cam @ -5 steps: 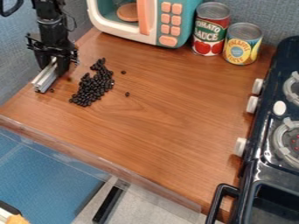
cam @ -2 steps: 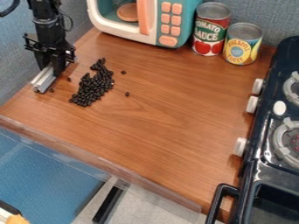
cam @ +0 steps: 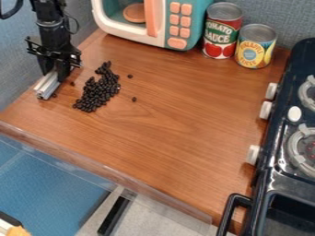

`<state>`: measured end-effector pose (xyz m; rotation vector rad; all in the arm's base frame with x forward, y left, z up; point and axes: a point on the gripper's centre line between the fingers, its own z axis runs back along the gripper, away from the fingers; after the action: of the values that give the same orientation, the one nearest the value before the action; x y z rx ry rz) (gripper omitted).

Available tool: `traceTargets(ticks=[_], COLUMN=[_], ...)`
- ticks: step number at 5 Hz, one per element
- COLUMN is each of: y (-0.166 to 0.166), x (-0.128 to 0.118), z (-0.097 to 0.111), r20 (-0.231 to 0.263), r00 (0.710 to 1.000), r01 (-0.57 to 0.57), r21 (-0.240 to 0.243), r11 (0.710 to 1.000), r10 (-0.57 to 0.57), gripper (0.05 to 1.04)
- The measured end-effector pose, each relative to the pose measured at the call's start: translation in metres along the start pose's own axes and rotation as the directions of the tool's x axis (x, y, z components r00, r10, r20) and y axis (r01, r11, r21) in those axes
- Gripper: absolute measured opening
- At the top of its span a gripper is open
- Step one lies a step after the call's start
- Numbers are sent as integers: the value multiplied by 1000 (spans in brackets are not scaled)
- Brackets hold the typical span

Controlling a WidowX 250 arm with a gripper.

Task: Sweep into pile

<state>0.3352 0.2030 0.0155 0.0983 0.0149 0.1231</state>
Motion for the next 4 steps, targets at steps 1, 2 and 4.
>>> traceTargets(ticks=[1,2,4], y=[-7,-19,-46], x=[-1,-1,2], z=[0,2,3], r20=[-15,-20,-22], r00=[1000,1000,1000], r01=[-5,1,0], r21=[-15,-20,-20], r11=[1000,1000,1000], r10=[5,-1,-1], gripper=[375,375,375])
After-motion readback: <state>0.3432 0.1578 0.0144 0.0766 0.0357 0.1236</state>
